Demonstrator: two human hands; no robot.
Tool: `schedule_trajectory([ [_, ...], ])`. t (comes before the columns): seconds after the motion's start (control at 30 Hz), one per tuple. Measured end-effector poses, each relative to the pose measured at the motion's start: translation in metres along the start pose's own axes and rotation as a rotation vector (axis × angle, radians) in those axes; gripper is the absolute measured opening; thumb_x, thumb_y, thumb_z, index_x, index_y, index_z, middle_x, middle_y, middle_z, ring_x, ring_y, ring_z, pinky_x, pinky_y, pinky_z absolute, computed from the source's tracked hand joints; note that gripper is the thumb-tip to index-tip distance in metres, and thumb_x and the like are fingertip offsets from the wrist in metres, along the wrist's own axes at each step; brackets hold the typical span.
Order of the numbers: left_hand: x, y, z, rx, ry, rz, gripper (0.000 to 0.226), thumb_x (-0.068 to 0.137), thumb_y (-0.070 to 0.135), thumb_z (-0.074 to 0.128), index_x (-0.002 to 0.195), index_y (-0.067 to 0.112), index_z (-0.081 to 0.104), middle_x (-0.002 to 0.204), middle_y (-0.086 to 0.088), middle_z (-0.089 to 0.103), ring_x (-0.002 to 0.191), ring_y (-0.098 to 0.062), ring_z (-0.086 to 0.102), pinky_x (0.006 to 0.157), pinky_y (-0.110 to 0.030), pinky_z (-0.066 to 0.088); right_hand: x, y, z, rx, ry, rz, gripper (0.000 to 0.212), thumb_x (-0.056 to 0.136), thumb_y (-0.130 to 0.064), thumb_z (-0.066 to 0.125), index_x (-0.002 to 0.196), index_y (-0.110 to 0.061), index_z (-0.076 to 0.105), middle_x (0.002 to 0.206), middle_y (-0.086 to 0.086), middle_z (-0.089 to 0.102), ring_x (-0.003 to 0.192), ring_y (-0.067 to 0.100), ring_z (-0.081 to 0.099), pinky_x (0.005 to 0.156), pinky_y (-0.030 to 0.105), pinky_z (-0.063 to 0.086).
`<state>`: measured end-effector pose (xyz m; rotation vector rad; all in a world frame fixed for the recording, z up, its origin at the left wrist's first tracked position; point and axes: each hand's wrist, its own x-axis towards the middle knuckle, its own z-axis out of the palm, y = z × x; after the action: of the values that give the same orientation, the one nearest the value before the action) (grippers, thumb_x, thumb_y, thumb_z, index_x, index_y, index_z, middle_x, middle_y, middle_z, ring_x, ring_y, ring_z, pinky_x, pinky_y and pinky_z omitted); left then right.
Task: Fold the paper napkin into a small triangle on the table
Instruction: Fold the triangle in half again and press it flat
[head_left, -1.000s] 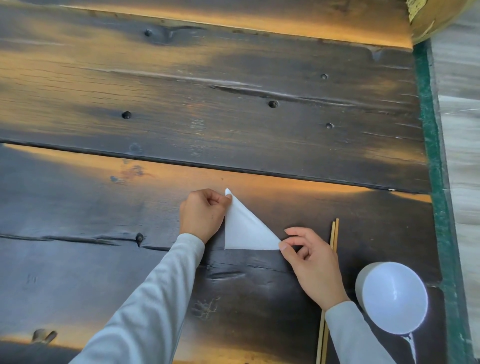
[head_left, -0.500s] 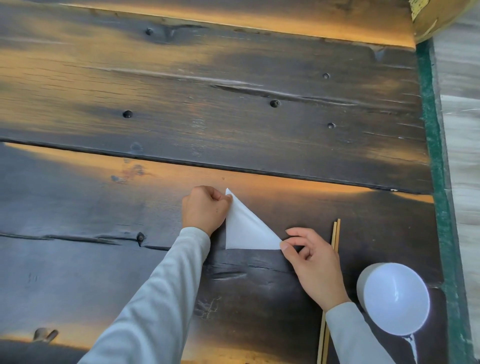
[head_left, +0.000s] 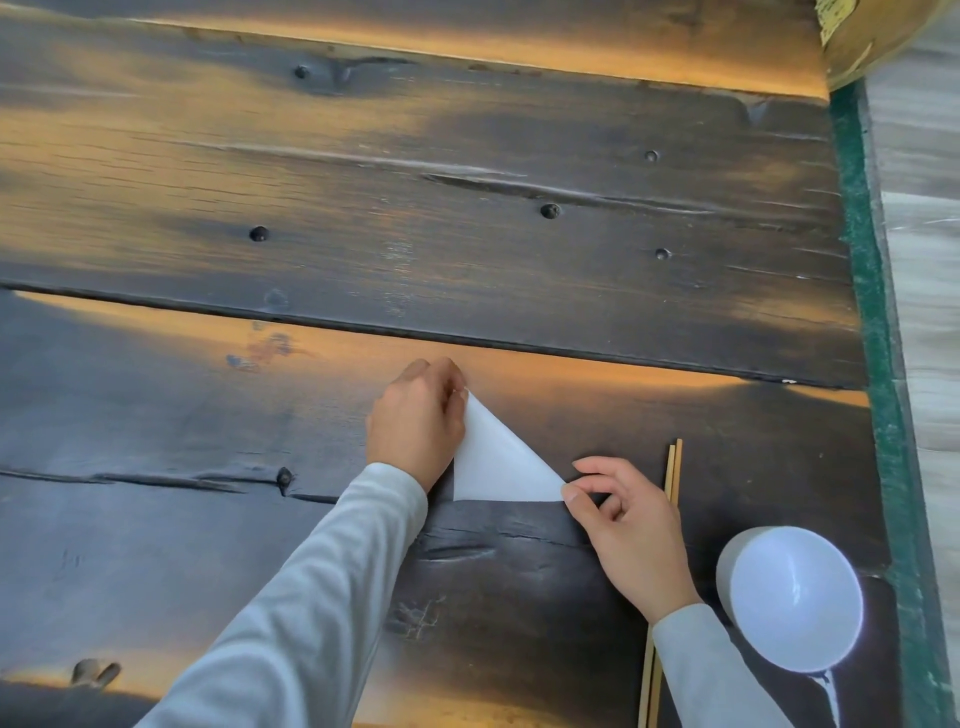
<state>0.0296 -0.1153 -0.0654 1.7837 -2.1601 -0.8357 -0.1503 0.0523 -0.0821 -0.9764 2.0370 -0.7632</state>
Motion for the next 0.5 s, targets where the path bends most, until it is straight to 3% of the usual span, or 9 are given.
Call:
schedule_trajectory([
  [0.2,0.001,-0.003,0.000,0.007,0.011,-0.013,0.011,0.090,0.021,0.068,0.096,0.022,0.076,0.089,-0.004,0.063,0.080,-0.031,0.062,0.064,-0.032,0.044,0.000,0.000,0.000,0.002,0.012,0.000,0.022,0.090,-0.028,0.075,0.110,-0.035,0.067,0.082,-0.029,0.070,0.081,-0.002,0.064,0.064,0.007,0.048],
  [0.37,-0.006,-0.006,-0.005,0.138,0.019,0.099,0.013,0.093,0.030,0.066,0.100,0.024,0.075,0.096,-0.003,0.066,0.083,-0.035,0.065,0.061,-0.037,0.049,-0.001,-0.001,0.000,0.005,0.005,0.002,0.022,0.091,-0.028,0.074,0.108,-0.038,0.065,0.081,-0.034,0.069,0.081,-0.004,0.064,0.063,0.005,0.048],
  [0.5,-0.012,-0.014,-0.013,0.304,-0.032,0.227,0.030,0.083,0.049,0.074,0.101,0.024,0.072,0.102,0.000,0.063,0.095,-0.029,0.059,0.056,-0.033,0.043,0.000,0.000,-0.001,0.020,-0.004,0.009,0.022,0.090,-0.027,0.074,0.107,-0.038,0.066,0.087,-0.037,0.068,0.079,0.005,0.064,0.070,0.019,0.054],
])
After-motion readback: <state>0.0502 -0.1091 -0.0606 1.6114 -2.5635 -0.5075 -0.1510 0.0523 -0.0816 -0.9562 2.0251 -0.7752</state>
